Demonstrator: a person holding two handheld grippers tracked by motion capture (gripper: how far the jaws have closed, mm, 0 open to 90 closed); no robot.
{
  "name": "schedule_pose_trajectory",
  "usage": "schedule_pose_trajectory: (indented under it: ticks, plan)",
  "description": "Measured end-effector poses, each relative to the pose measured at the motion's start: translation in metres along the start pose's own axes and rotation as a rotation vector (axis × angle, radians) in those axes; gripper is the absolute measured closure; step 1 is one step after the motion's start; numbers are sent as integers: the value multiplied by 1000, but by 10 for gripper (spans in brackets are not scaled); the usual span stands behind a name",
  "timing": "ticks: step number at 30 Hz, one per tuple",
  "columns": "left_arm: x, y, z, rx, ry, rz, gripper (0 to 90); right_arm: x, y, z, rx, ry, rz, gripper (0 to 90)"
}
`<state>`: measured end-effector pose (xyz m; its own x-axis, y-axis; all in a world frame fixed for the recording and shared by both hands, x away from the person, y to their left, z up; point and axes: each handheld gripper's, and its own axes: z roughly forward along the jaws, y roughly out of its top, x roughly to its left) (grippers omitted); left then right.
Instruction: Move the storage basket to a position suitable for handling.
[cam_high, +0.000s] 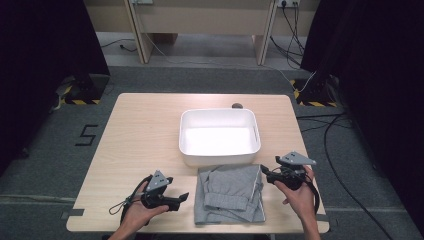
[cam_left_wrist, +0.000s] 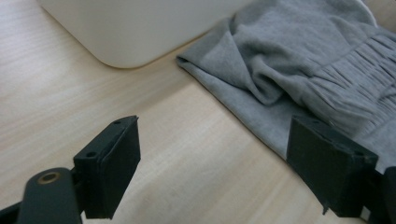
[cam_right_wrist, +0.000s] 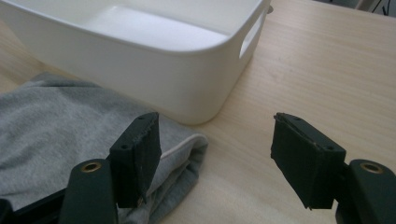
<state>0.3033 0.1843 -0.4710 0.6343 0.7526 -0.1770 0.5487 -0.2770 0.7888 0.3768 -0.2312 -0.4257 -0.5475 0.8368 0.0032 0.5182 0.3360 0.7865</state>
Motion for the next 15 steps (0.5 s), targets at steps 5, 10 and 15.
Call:
schedule_pose_trajectory:
  ticks: [5,10,15]
  plan:
    - [-7,-6,-3,-2,-16,-6,166,-3,-11,-1,15,11,20,319]
    - [-20,-17,1,27,-41,14,164,-3,-19,0,29,11,28,318]
    - [-30,-24,4,46,-46,35,157,-1,-20,3,36,17,24,317]
